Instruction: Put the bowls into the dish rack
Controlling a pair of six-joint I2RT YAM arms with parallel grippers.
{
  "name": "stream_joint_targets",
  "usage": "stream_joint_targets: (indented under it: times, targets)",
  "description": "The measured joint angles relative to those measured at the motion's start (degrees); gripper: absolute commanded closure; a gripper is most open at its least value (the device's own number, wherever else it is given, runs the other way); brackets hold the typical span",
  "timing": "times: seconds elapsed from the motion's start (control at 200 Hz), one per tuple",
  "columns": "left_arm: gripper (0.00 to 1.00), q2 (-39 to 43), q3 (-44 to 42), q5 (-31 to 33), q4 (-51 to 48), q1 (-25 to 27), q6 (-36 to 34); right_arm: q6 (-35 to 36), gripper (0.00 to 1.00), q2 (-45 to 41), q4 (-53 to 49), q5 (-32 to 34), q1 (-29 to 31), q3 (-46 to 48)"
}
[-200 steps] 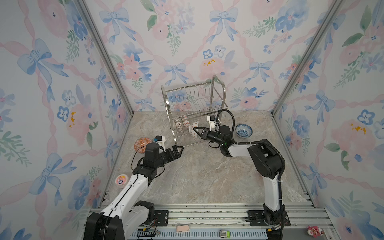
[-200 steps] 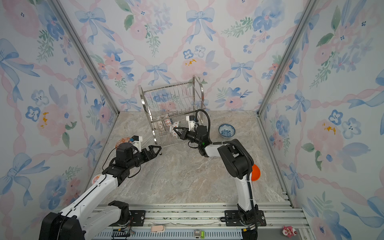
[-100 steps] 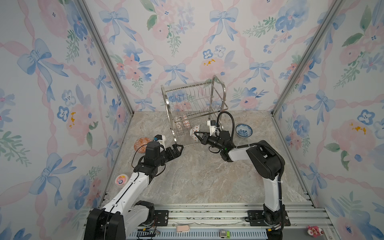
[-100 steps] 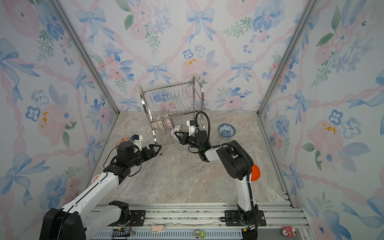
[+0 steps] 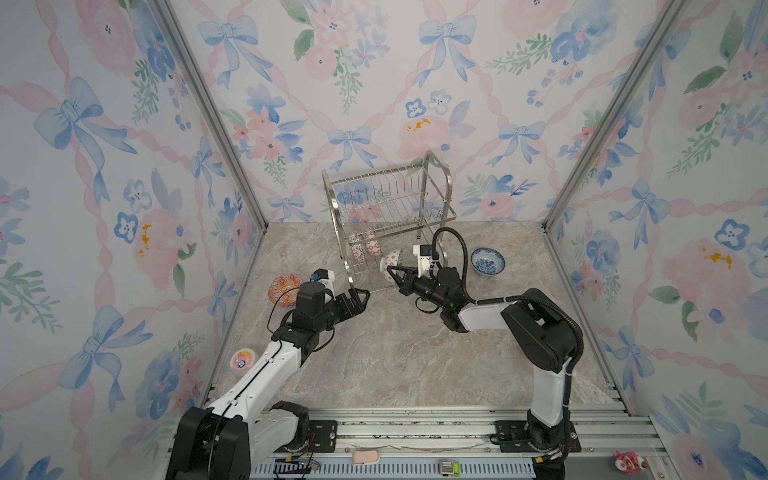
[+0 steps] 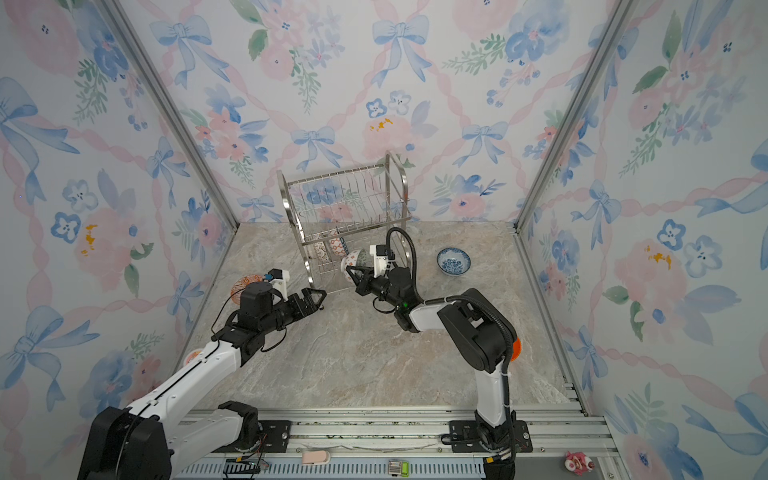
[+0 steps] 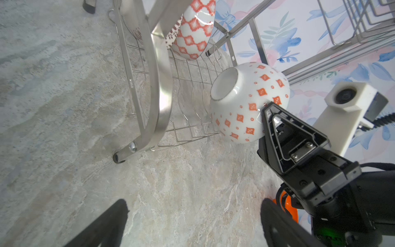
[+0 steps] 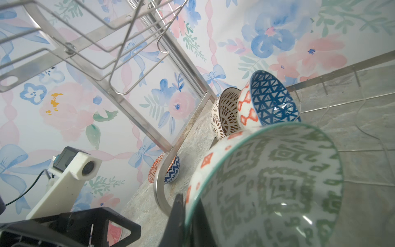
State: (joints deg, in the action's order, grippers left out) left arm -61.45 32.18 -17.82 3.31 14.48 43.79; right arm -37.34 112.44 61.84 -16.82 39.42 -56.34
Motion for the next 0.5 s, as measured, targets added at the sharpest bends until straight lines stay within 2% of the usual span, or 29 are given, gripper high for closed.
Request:
stream_joint_targets:
  times: [0.5]
  targets:
    - [0.02,2.4,0.0,0.0,-0.2,-0.3,0.2,2.1,1.00,-0.5,-0.5,2.8,1.8,0.3]
